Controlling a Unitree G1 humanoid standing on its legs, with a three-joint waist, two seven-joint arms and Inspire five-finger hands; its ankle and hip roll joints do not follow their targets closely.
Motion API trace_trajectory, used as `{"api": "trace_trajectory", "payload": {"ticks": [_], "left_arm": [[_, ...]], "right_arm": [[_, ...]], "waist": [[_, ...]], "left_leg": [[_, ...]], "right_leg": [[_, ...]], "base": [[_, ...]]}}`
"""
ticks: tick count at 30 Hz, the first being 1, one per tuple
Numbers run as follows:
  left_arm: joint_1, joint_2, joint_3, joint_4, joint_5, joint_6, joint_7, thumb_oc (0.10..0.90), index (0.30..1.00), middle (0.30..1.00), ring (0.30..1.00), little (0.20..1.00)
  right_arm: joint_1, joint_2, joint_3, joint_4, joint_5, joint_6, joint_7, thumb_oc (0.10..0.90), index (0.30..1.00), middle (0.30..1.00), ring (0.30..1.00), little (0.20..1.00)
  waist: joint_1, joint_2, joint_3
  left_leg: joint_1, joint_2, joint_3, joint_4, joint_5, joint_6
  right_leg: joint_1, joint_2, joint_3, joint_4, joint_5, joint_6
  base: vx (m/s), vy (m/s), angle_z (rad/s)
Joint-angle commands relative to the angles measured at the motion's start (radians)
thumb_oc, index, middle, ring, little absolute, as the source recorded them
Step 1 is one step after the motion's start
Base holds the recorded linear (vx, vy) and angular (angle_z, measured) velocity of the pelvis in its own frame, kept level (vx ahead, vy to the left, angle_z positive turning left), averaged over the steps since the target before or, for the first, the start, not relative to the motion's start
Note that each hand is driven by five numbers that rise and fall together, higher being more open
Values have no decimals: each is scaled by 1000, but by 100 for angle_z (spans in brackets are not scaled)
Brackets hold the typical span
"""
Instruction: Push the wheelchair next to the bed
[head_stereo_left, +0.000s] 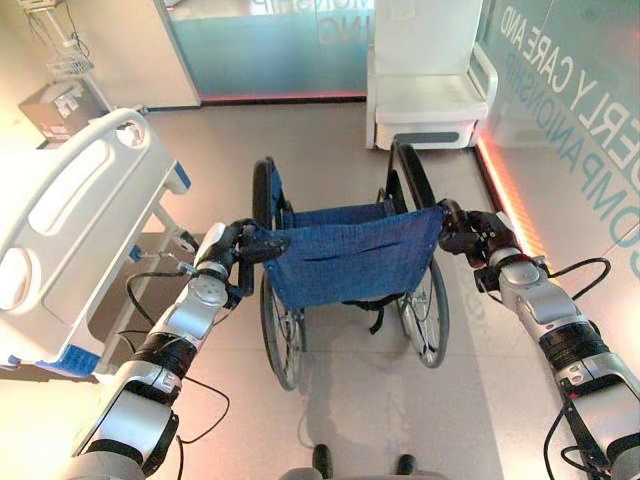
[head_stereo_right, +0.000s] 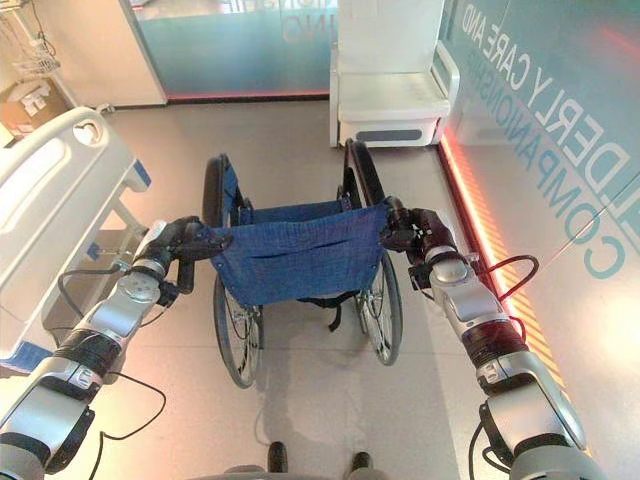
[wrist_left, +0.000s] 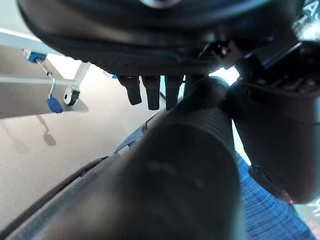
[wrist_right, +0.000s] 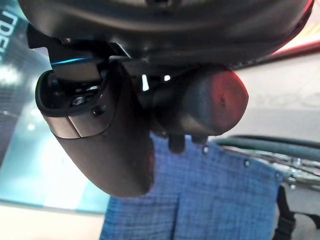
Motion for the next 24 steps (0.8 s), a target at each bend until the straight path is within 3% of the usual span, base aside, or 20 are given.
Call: {"api": "trace_trajectory", "payload": {"ticks": [1,11,16,19,21,24], "left_arm": [[81,-49,-43,120,-37,5,-19,400,300,300,300,300],[94,-76,-47,126,-33,1,-10,400,300,300,300,300],[66,-62,-61,131,0,14,-34,400,300,300,300,300],[40,-49,-84,136,35,31,-71,400,300,300,300,300],[32,-39,-103,130,49,42,-80,400,300,300,300,300],[36,-35,-111,122,67,60,-93,400,300,300,300,300]], "right_arm": [[17,21,42,-21,-37,-34,25,400,300,300,300,300],[10,22,37,5,-41,-43,31,400,300,300,300,300],[-19,19,34,32,-33,-45,35,400,300,300,300,300],[-32,15,34,44,-27,-44,37,400,300,300,300,300],[-29,1,31,37,-19,-40,36,400,300,300,300,300],[-17,-11,25,29,-8,-32,35,400,300,300,300,300]], "waist": [[6,-49,35],[7,-53,44],[10,-40,56],[9,-23,71],[0,-11,84],[-25,-12,97]], "left_leg": [[-8,-51,23,84,-121,23],[-5,-58,28,101,-136,38],[-18,-64,33,123,-140,59],[-24,-70,42,123,-135,73],[-19,-75,37,123,-134,71],[11,-91,1,123,-151,69]], "right_leg": [[-73,-37,23,120,-29,8],[-84,-48,34,153,-33,18],[-121,-68,37,282,-67,28],[-189,-98,45,504,-32,33],[-237,-91,64,617,0,31],[-300,-83,83,571,73,32]], "base": [[14,39,0],[7,42,-1],[20,138,-10],[26,190,-7],[75,133,-17],[230,13,1]]}}
